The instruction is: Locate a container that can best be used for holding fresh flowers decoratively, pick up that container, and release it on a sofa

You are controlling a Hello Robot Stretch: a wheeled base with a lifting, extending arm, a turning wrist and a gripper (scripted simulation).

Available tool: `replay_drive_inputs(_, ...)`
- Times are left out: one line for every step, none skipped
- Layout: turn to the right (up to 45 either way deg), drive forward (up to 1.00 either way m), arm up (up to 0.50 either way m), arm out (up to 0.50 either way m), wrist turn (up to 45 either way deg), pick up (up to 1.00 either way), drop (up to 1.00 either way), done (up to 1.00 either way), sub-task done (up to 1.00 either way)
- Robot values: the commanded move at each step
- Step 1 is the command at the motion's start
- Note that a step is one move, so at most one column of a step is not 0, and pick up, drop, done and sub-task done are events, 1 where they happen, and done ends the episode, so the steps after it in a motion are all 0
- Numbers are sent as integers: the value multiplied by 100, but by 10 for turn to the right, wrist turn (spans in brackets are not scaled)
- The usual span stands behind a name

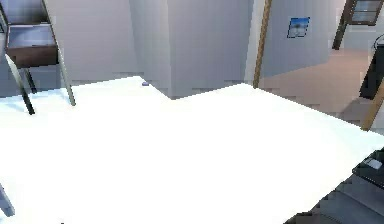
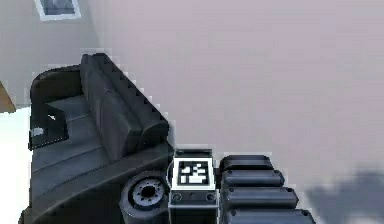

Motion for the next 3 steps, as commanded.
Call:
replay_drive_inputs(0, 50, 0, 0, 0, 0, 0, 0, 0)
replay_drive_inputs(210, 0, 0, 0, 0, 0, 0, 0, 0)
replay_drive_inputs(0, 45, 0, 0, 0, 0, 0, 0, 0)
